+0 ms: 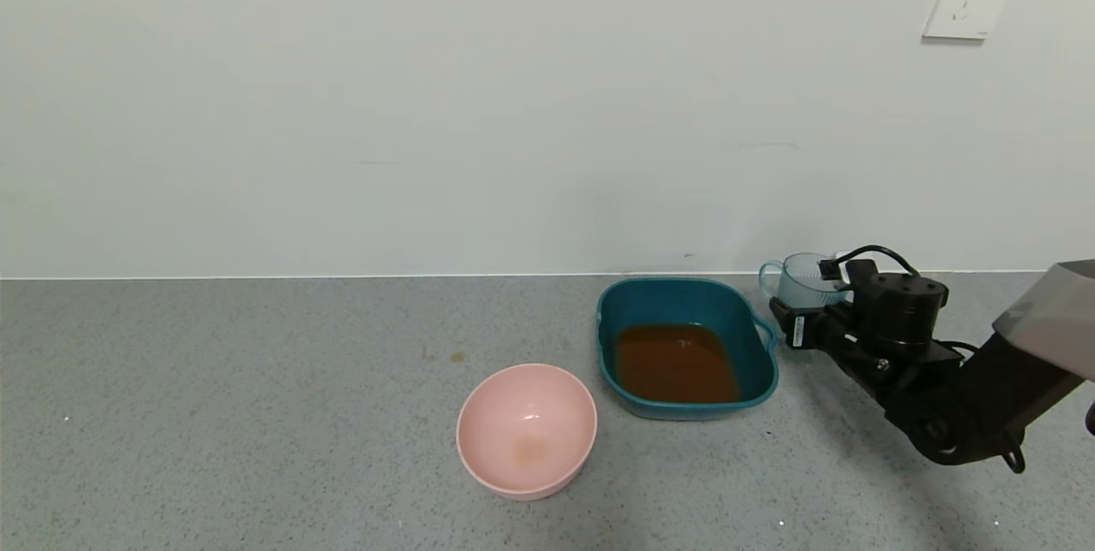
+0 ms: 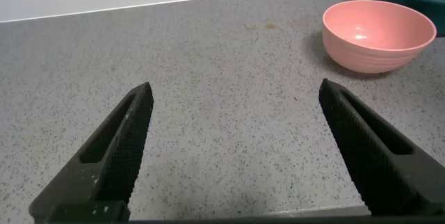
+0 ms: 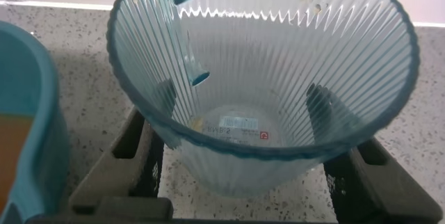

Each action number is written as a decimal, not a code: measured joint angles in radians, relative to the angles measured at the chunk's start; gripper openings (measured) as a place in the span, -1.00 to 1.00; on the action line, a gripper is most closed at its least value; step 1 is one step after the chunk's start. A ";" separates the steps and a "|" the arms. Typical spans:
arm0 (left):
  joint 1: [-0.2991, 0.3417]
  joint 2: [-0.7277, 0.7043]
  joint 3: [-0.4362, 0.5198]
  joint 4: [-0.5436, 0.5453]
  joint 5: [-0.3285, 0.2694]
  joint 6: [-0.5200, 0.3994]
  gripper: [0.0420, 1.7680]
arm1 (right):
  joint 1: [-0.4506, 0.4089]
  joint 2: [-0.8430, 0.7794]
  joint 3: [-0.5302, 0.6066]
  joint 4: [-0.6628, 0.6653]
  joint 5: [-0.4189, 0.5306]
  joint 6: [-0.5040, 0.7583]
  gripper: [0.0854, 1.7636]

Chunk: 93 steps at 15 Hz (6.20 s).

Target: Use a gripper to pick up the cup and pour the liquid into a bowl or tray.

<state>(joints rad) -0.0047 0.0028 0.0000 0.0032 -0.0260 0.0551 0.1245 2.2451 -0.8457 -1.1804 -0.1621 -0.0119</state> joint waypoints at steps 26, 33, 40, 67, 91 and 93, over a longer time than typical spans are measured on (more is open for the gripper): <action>0.000 0.000 0.000 0.000 0.000 0.000 0.94 | -0.005 0.016 -0.005 0.001 0.031 0.001 0.88; 0.000 0.000 0.000 0.000 0.000 0.000 0.94 | -0.047 -0.039 0.024 0.004 0.114 -0.001 0.91; 0.000 0.000 0.000 0.000 0.000 0.000 0.94 | -0.092 -0.138 0.104 0.006 0.245 -0.002 0.92; 0.000 0.000 0.000 0.000 0.000 0.000 0.94 | -0.358 -1.230 0.326 1.098 0.550 -0.056 0.92; 0.000 0.000 0.000 0.000 0.000 0.000 0.94 | -0.134 -2.034 0.536 1.444 0.481 -0.063 0.92; 0.000 0.000 0.000 0.000 0.000 0.000 0.94 | -0.125 -2.115 0.541 1.461 0.402 -0.064 0.92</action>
<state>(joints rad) -0.0047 0.0028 0.0000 0.0032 -0.0257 0.0551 -0.0004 0.1302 -0.3049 0.2804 0.2400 -0.0760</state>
